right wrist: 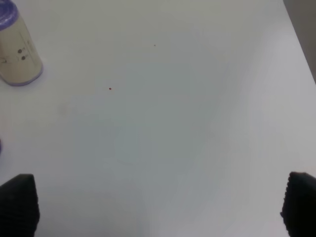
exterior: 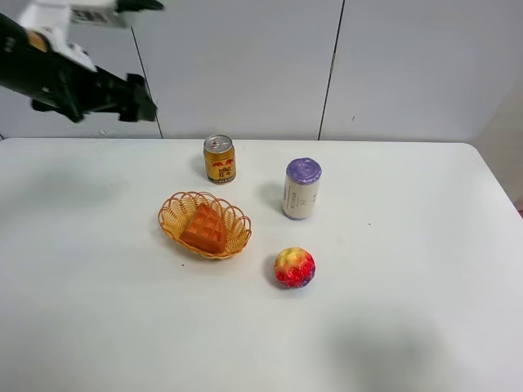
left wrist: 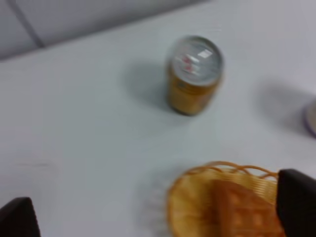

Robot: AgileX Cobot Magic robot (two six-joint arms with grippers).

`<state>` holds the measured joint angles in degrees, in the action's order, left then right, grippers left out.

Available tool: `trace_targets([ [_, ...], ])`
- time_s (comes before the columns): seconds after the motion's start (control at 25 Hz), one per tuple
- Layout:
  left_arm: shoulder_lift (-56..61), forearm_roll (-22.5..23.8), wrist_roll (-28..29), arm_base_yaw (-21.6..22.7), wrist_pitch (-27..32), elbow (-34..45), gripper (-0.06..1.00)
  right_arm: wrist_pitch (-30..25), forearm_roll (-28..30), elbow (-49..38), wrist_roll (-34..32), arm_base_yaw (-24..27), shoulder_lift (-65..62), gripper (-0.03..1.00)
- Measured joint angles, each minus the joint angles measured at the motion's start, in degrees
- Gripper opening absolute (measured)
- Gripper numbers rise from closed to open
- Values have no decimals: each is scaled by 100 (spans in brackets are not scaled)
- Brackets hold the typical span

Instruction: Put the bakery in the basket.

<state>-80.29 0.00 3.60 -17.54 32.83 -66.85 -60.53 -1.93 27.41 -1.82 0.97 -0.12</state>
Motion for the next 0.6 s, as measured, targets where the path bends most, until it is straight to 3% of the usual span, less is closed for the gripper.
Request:
trace_targets([
  [0.16, 1115, 116, 0, 501, 221, 540, 96, 0, 0, 0, 0, 0, 0, 99],
  [0.6, 4414, 135, 0, 1626, 412, 3059, 96, 0, 0, 0, 0, 0, 0, 99],
])
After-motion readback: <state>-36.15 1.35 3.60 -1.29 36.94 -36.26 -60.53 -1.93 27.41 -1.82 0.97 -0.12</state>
